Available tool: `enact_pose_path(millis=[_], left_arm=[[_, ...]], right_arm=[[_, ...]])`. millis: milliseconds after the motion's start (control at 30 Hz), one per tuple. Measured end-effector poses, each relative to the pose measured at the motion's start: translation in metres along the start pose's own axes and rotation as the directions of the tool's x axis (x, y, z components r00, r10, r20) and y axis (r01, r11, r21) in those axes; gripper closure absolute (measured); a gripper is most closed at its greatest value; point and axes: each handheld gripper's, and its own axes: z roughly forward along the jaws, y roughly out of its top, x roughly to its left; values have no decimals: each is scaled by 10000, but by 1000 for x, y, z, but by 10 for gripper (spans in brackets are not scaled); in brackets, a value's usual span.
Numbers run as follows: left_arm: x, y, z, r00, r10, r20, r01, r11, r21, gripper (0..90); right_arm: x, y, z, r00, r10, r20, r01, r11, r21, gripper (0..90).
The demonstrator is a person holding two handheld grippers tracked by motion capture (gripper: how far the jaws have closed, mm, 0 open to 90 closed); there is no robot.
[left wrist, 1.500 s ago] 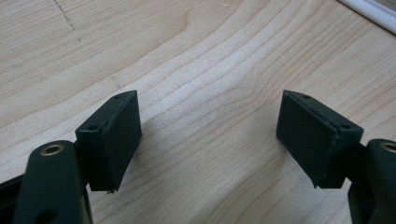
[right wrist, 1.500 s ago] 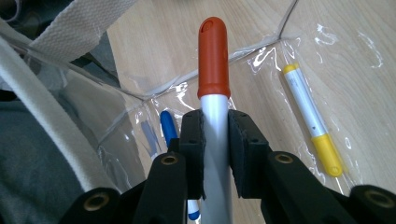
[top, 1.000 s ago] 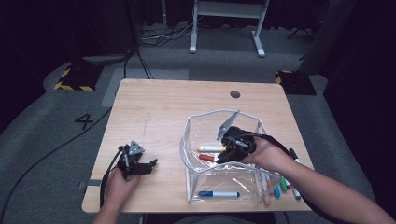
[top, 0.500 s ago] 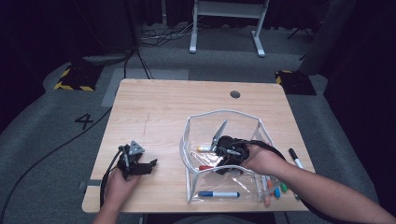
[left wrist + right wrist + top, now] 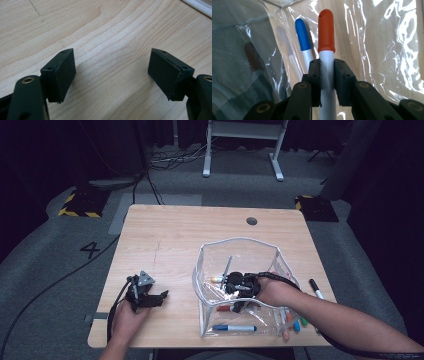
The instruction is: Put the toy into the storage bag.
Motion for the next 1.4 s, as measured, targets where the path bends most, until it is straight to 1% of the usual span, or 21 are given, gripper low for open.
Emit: enact_pose_path(millis=[33,100,333,467,633,733,767,800,833,867,900,967,1000,1100,1133,1200,1233,1267,1333,1400], left_arm=[[0,0,0,10000,14,3,-14,10000,10,224],[0,0,0,10000,-3,0,3,10000,0,224],[0,0,0,10000,-3,-1,3,10000,-1,224],[0,0,0,10000,-1,0,1,10000,-2,224],[0,0,0,10000,-2,-2,2,10000,-3,224],[0,0,0,10000,-2,-1,2,10000,-2,224],[0,0,0,10000,-3,-1,3,10000,-2,224],[0,0,0,10000,-2,0,2,10000,-4,224],[0,0,0,10000,-1,-1,1,10000,-2,224],[0,0,0,10000,1,-1,-1,10000,-4,224],[0,0,0,10000,-1,-1,1,10000,1,224],[0,0,0,10000,18,1,-18,10000,14,224],[0,0,0,10000,14,3,-14,10000,12,224],[0,0,0,10000,15,2,-15,10000,12,224],[0,0,0,10000,23,3,-23,10000,15,224],[0,0,0,10000,16,3,-16,10000,13,224],[0,0,0,10000,6,9,-6,10000,12,224],[0,0,0,10000,16,3,-16,10000,14,224],[0,0,0,10000,14,4,-14,10000,13,224],[0,0,0,10000,11,3,-11,10000,11,224]], right_arm=[[1,1,1,10000,62,-59,-61,9999,107,763],[2,4,3,10000,-59,66,57,9996,259,763],[2,9,8,10000,-42,-47,45,9982,593,762],[0,10,12,10000,35,-91,-28,9975,706,762],[0,10,15,9999,168,39,-171,9962,859,760],[-1,9,18,9998,157,117,-167,9960,874,756],[-2,10,18,9998,165,118,-175,9960,880,747],[-2,10,18,9996,280,103,-288,9957,878,712],[-3,10,18,9997,242,48,-245,9967,768,650],[-5,10,19,9994,347,-56,-343,9972,670,567],[-7,10,19,9984,567,-25,-564,9961,675,541],[-12,8,17,9942,1071,-40,-1067,9922,648,525],[-12,7,15,9932,1163,-61,-1158,9916,585,515],[-14,4,3,9909,1334,159,-1336,9910,78,480],[-14,4,-3,9888,1474,230,-1470,9890,-173,483],[-15,1,-15,9870,1560,391,-1534,9862,-619,485],[-16,-1,-23,9850,1686,372,-1642,9813,-1006,480],[-16,-3,-28,9848,1696,366,-1642,9791,-1203,474],[-15,-8,-41,9853,1690,240,-1619,9698,-1822,470],[-12,-15,-54,9850,1700,302,-1568,9541,-2551,466]])
